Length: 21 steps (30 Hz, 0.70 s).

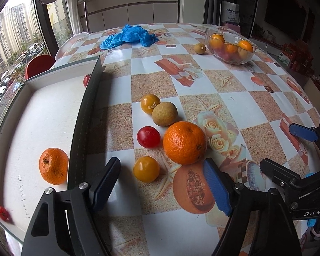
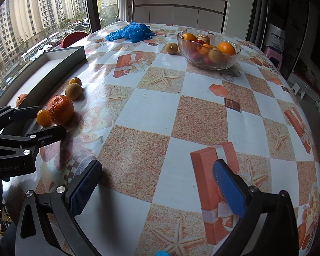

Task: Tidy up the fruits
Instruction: 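Close the left tool on a small yellow fruit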

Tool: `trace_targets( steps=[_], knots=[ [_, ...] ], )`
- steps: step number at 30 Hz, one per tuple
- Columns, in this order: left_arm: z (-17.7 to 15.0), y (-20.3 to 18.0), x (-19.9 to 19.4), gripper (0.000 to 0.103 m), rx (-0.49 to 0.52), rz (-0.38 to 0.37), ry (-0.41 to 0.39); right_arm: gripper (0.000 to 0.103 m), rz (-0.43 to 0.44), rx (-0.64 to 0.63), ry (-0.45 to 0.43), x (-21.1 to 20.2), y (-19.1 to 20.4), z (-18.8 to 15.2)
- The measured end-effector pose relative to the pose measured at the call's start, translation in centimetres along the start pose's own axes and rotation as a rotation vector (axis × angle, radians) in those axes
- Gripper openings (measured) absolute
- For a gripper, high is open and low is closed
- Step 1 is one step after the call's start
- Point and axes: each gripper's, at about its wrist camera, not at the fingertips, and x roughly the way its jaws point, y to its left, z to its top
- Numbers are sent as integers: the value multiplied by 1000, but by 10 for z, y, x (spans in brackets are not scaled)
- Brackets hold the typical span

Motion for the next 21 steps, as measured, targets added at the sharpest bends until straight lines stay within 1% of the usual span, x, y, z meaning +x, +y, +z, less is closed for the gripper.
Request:
trace_targets(
  steps=[3, 4, 5, 6, 7, 13, 14, 16, 17, 18, 21],
  knots=[
    [-1, 0, -3, 70, 4, 5, -2, 103, 0, 0, 0, 0, 0, 0],
    [-2, 0, -5, 59, 14, 3, -4, 103, 0, 0, 0, 0, 0, 0],
    [-2, -1, -6, 40, 24, -12, -8, 103, 0, 0, 0, 0, 0, 0],
    [-2, -2, -7, 31, 29, -31, -2, 103, 0, 0, 0, 0, 0, 0],
    [-1, -1, -7, 26, 26, -42, 4, 103, 0, 0, 0, 0, 0, 0],
    [-6, -3, -11, 24, 16, -44, 6, 103, 1, -6, 9, -1, 0, 1],
    [-8, -3, -13, 24, 16, -46, 9, 103, 0, -9, 17, -1, 0, 2],
    [-13, -2, -17, 24, 12, -54, 14, 103, -5, -3, 61, 1, 1, 8],
    [-16, -1, -20, 24, 7, -57, 15, 103, 3, 6, 79, 1, 2, 11],
    [-20, 0, -22, 24, 4, -60, 16, 103, 31, 14, 79, -1, 5, 14],
    [-29, 3, -30, 24, -10, -68, 18, 103, 98, -4, 38, -10, 23, 29]
  ],
)
